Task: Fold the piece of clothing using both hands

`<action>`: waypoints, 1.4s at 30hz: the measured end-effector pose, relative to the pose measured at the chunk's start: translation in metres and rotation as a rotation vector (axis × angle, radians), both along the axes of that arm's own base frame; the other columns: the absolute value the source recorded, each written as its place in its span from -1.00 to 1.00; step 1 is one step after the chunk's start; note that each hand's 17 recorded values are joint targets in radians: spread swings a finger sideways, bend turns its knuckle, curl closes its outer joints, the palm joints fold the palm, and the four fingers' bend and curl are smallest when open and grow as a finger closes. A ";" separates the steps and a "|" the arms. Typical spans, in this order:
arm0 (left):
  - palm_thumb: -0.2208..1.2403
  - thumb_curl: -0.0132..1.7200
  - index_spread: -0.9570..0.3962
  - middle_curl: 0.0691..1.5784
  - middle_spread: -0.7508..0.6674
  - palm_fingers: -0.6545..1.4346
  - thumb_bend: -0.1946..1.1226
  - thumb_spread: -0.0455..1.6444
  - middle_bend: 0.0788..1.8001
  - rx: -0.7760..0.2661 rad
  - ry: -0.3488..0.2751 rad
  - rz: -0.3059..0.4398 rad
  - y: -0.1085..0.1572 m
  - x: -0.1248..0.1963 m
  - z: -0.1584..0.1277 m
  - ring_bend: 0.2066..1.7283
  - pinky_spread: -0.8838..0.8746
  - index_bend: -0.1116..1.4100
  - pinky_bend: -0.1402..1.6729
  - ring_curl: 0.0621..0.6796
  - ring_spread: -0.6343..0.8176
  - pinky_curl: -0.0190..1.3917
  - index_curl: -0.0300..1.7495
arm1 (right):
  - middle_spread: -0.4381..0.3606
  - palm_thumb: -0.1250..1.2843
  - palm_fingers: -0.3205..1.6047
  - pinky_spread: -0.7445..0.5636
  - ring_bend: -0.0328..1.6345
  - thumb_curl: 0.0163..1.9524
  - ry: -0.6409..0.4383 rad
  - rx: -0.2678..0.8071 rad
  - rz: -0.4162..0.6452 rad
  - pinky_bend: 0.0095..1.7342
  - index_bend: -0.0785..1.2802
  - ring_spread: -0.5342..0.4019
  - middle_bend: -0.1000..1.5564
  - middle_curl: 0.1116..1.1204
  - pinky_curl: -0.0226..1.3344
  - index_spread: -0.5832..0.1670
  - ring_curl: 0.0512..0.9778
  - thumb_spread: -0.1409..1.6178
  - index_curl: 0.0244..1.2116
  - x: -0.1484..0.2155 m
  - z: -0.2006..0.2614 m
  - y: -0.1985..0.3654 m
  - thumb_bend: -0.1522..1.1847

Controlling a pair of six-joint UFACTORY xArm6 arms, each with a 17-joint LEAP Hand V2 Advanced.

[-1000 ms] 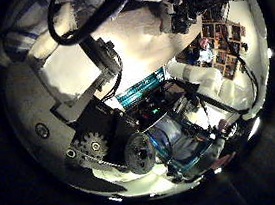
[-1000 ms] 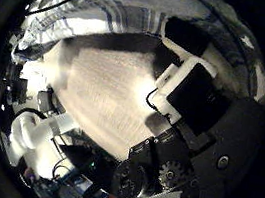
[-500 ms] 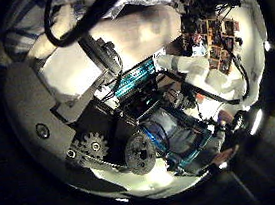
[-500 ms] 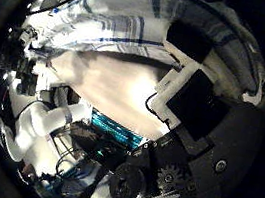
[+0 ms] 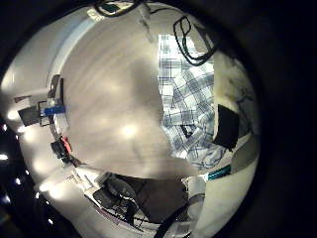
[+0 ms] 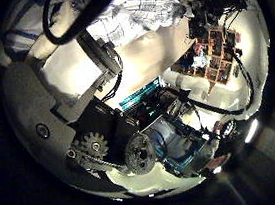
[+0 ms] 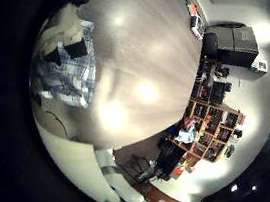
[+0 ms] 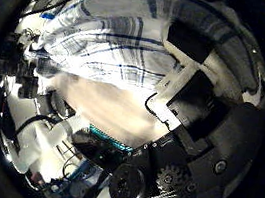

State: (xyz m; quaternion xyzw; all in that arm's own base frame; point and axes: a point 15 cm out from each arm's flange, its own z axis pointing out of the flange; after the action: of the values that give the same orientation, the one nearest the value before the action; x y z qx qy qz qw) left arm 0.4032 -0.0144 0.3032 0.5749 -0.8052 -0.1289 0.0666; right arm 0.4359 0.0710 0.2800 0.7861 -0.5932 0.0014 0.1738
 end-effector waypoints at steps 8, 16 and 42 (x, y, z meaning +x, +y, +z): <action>0.27 -0.37 -0.66 0.13 -0.73 0.49 -0.76 0.20 0.07 0.010 0.065 0.020 -0.001 0.047 -0.042 0.47 -0.81 -0.41 0.11 0.43 -0.75 0.50 0.56 | -0.27 0.38 0.44 -0.20 0.72 -0.39 0.161 -0.055 -0.059 0.60 0.35 -0.27 0.66 0.23 -0.13 -0.44 0.18 0.54 0.75 0.039 -0.044 -0.004 -0.82; 0.11 -0.45 -0.50 -0.01 -0.49 -0.21 -0.77 0.22 -0.45 -0.025 0.100 0.083 0.014 0.076 -0.071 0.25 -0.74 -0.56 -0.03 0.33 -0.65 0.47 0.39 | -0.39 0.07 -0.24 -0.48 0.74 -0.50 0.125 -0.032 -0.120 0.66 -0.63 -0.38 0.23 0.04 -0.12 -0.52 0.17 0.62 0.40 0.065 -0.067 -0.034 -0.84; 0.08 -0.56 0.38 -0.56 0.39 -0.30 -0.73 0.34 -0.89 -0.228 -0.028 0.094 0.001 0.000 -0.034 -0.42 0.40 -0.61 -0.59 -0.41 0.36 -0.11 -0.31 | -0.27 -0.31 -0.58 0.47 0.11 -0.69 0.087 0.221 -0.021 0.01 -0.61 -0.11 -0.26 -0.40 -0.54 -0.56 -0.39 0.59 -0.29 -0.025 -0.021 -0.085 -0.80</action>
State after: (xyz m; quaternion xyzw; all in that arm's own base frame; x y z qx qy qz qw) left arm 0.4033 -0.0133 0.2693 0.6024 -0.7878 -0.0254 0.1262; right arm 0.4108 -0.0140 0.2591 0.7935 -0.5897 -0.1001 0.1118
